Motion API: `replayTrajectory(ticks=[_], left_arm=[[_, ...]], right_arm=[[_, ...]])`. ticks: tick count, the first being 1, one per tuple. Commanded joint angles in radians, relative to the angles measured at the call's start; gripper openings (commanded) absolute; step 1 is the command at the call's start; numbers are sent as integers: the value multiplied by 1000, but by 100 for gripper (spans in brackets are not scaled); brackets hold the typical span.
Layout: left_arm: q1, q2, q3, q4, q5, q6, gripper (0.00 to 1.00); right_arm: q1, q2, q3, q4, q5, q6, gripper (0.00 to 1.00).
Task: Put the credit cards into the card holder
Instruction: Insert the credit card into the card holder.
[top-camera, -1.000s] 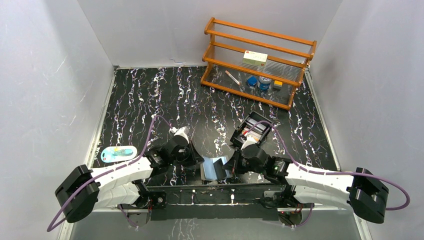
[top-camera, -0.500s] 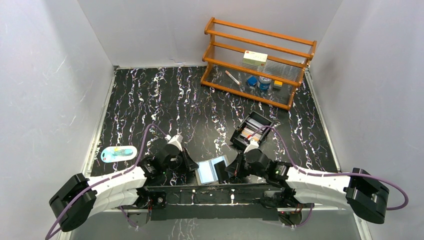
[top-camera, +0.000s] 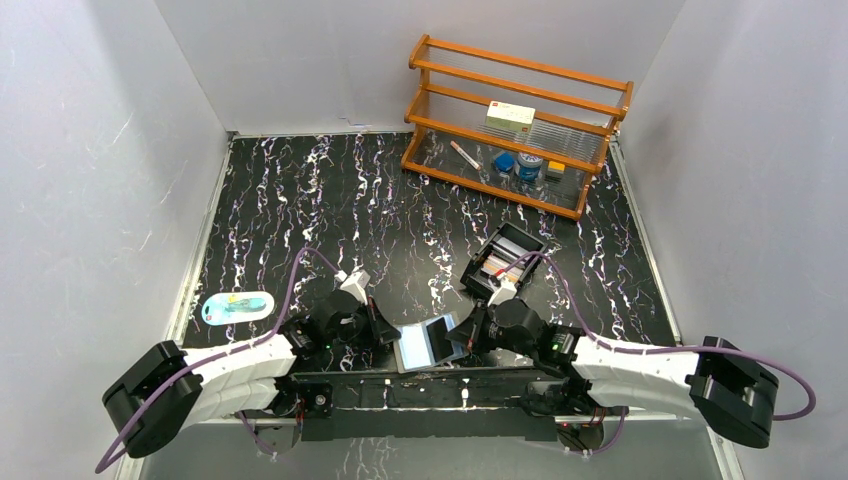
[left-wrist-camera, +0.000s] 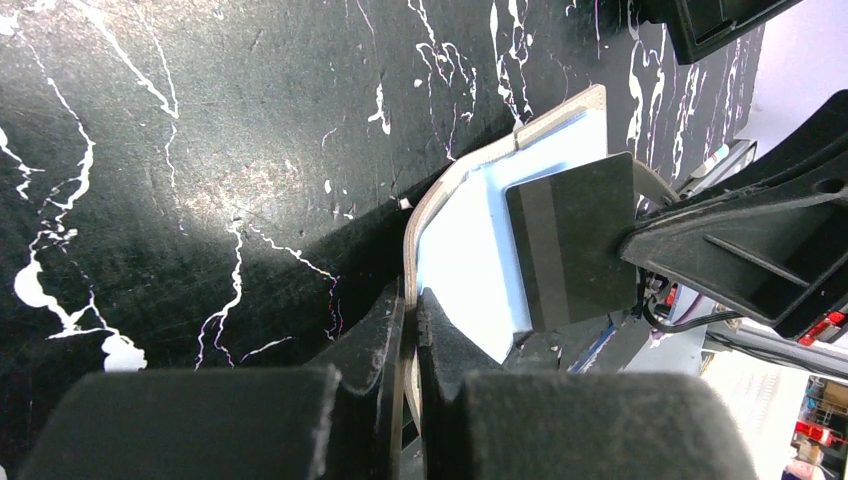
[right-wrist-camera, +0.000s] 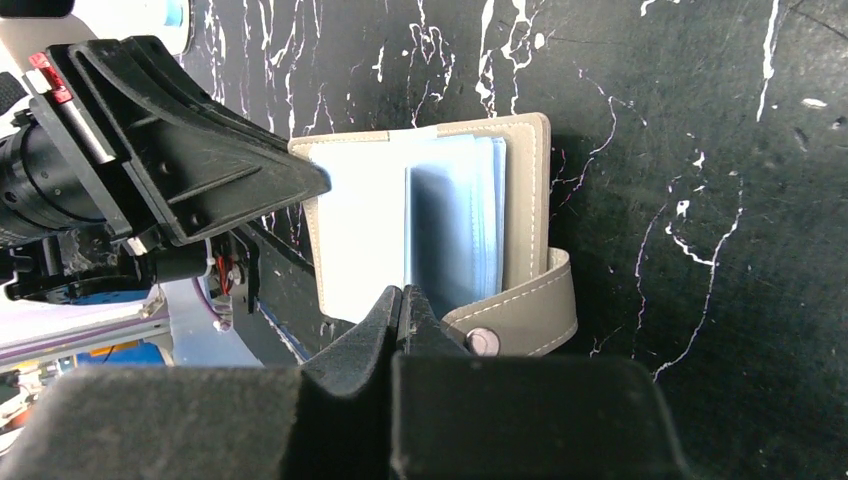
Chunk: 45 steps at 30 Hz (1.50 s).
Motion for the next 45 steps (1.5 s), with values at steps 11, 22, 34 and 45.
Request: replayTrajectory(ticks=[11,22,34,45], left_arm=[[5,18,-25,32,10,36,0],[5,51,-16,46,19,43,0],[5,84,-14,77,32,42,1],[6,87,-11,78,29,51,4]], right_arm=[[2,98,-36,176,-16,26,0],[-4,126,-32,205,-28,12,0],[-9,204,-35,298,-69,3,0],[-13,187,-35,279,-51,7,0]])
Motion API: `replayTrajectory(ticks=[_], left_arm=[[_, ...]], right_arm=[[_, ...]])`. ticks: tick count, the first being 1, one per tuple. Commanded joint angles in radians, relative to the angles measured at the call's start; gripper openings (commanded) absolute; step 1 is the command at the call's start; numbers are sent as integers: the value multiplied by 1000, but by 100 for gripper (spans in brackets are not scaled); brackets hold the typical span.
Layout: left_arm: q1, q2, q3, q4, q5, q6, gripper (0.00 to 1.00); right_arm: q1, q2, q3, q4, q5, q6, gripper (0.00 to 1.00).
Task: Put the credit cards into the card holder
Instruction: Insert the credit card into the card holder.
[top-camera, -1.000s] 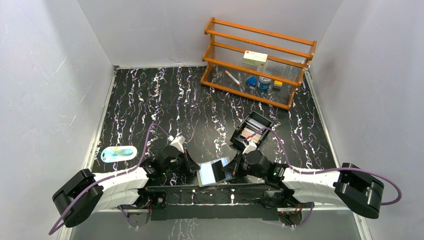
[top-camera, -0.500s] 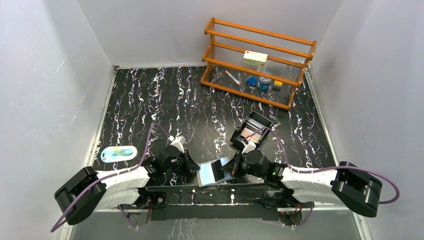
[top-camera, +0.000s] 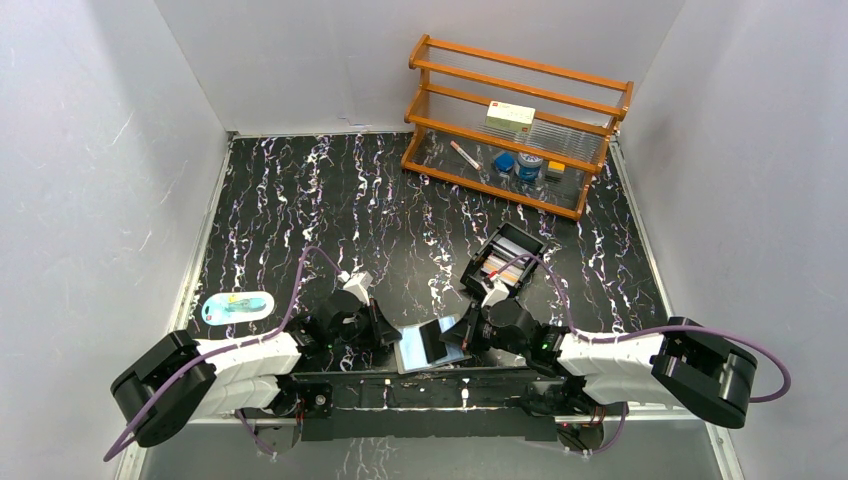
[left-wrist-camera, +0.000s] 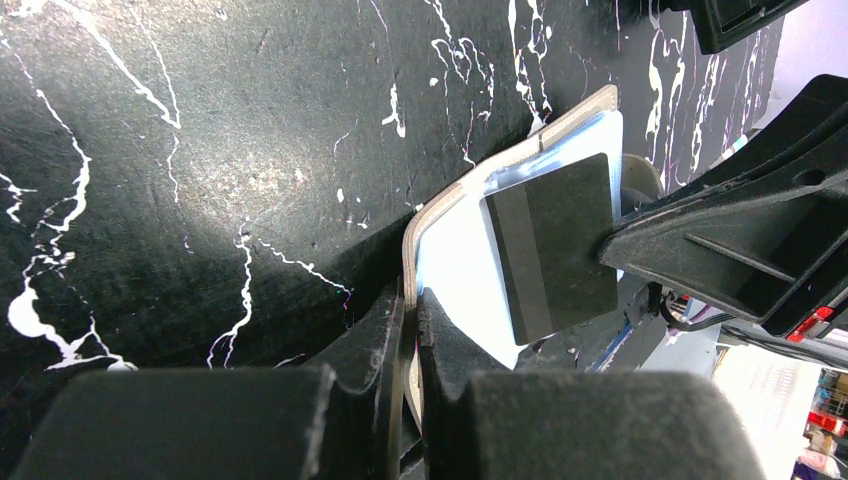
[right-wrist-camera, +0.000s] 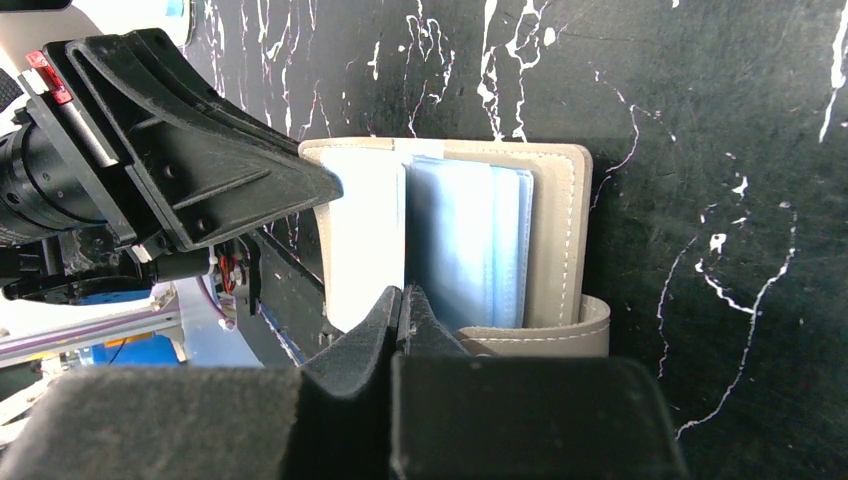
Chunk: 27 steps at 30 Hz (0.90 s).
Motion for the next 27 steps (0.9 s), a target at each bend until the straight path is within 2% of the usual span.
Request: replayTrajectory(ticks=[1,11,19,23,27], left_arm=[[-2,9,1,-3,7,24,4],[-2,15,0,7,14,14,9],[-2,4,-12,48,31,-33,8],[-2,4,-4,53,34,-44,12],[-3,3,-3,73,43,-65,22]], right_arm=[[0,-11,-3,31,7,-4,0],[-7,52,9,42,-16,37,0],[-7,165,87,27,-55,54,0],[-6,209,122,-1,-80,45,9],[-5,222,162,-81,-83,24,20]])
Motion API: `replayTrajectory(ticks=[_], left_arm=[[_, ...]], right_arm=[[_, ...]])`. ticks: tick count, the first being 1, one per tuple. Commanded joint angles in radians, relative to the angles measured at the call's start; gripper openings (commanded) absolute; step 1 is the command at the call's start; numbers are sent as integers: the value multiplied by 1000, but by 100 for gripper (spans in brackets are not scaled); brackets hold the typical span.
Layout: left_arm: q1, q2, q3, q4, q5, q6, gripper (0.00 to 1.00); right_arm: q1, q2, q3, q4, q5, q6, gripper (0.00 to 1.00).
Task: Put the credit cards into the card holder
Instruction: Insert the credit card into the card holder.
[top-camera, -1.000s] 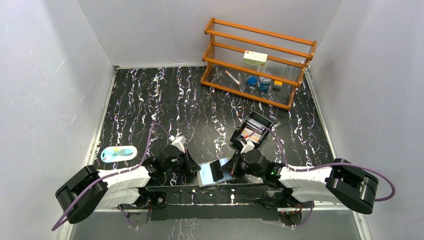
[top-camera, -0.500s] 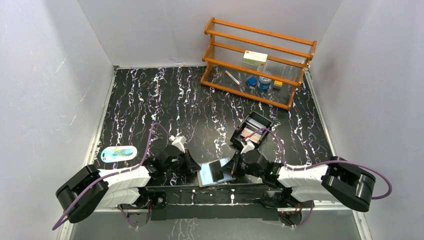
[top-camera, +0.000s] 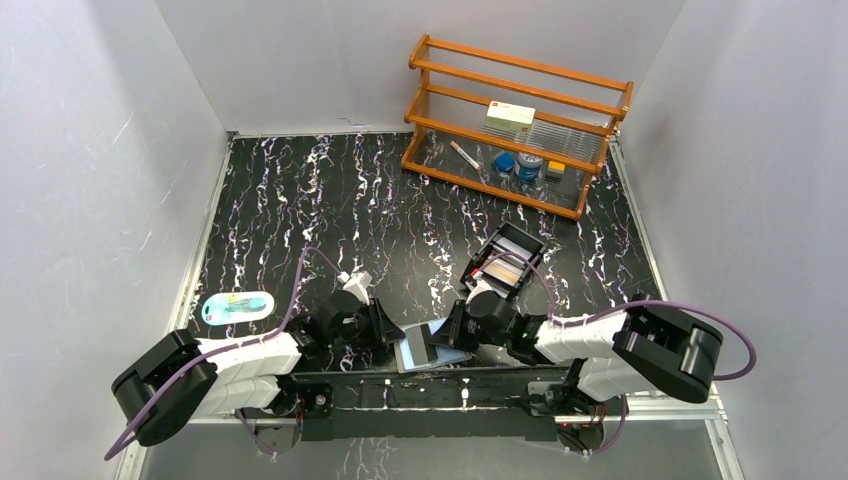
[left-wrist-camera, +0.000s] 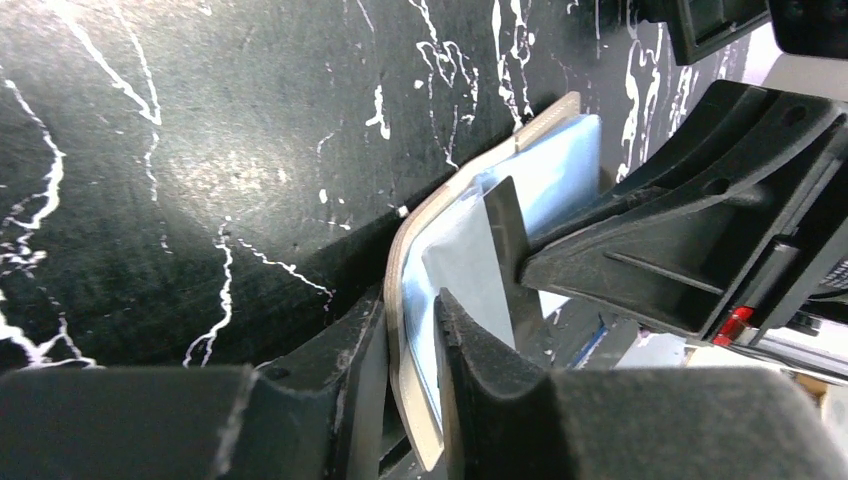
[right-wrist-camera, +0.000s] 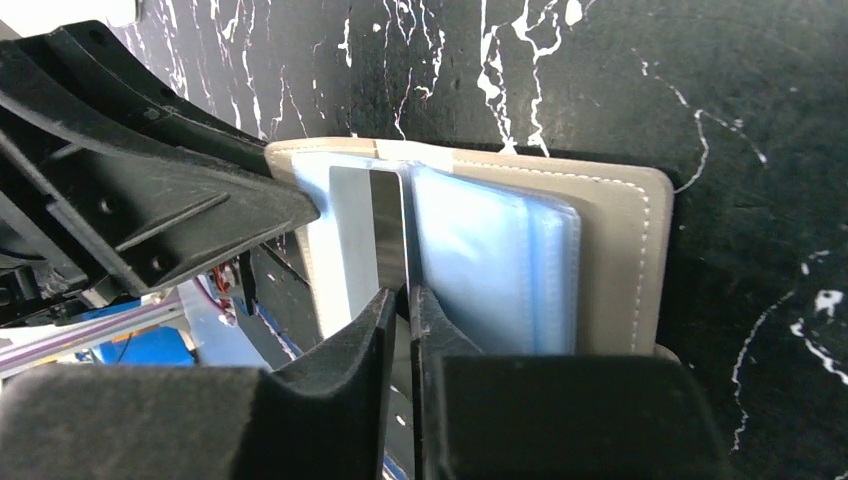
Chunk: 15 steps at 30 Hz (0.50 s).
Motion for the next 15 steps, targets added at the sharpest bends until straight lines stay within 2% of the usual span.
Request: replayTrajectory(ticks=[1,5,15], left_arm=[[-3,-3,1,50,31,-23,23],[-2,-1,-2,69,35,-37,25],[-2,59,-3,110,55,-38,28]], right_arm=[[4,12,63,-101,-5,-39,22],[6,8,108,-154,-3,-61,28],[9,54,161,-121,-40,-89,29]])
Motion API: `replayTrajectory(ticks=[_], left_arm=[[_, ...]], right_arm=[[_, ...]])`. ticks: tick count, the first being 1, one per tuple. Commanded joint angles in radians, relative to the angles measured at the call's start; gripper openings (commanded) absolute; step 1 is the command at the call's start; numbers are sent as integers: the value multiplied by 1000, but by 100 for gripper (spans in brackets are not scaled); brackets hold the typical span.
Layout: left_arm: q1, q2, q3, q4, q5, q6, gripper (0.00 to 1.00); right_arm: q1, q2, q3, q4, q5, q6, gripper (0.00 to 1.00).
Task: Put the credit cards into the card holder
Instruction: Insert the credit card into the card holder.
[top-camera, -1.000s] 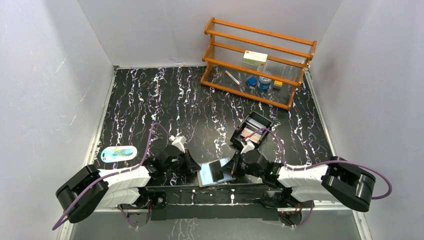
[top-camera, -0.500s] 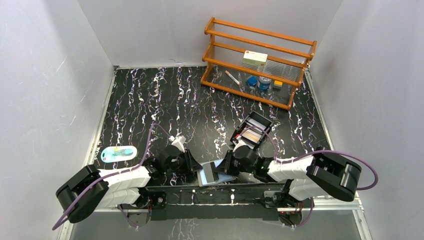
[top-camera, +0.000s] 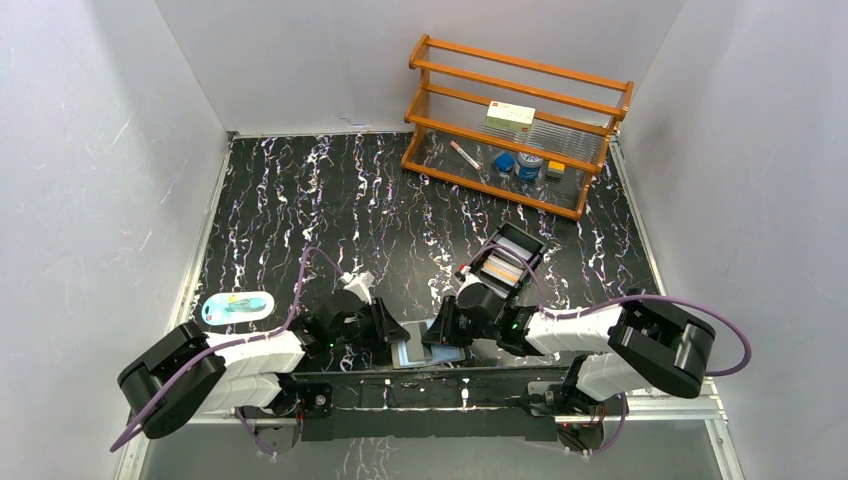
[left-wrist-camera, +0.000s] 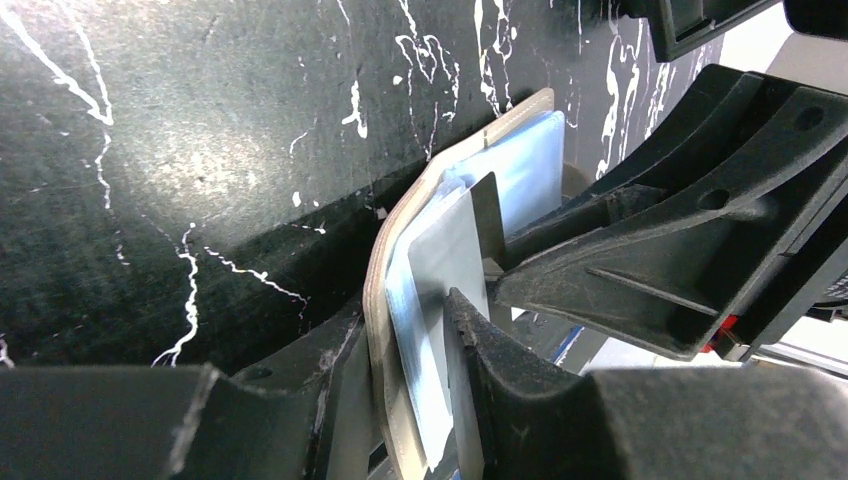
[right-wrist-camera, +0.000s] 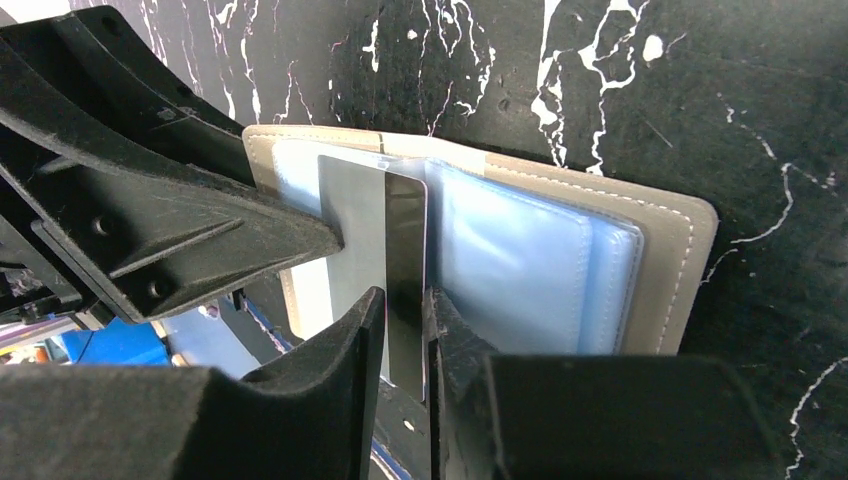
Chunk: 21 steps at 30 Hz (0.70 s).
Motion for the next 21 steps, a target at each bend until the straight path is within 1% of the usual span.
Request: replayTrajectory(ticks=[1,5,7,9,11,15,19,21], left_arm=[[-2,27,-4,54,25,4,29],[-1,34,-8,60,23,-1,29],[-2,35,-8,59,19,0,29],[-1,36,-7,54,19,1,26],[-1,36,-8,52,17,5,25],[-1,40,-15,65,13,1,26],[-2,47,-11,68,16,3,27],[-2,47,-9,67,17,5,27]], right_arm=[[7,11,37,28,-11,-26,31],[7,18,53,0,-14,-41,37],[7,8,81,-93,15,-63,38],[7,-17,104,-185,54,-83,40],[7,-36,112,-226,69,-90,41],[7,-11,127,-221,40,-95,44],[8,48,133,-152,-7,-90,45],[7,65,138,-122,-25,-92,43]])
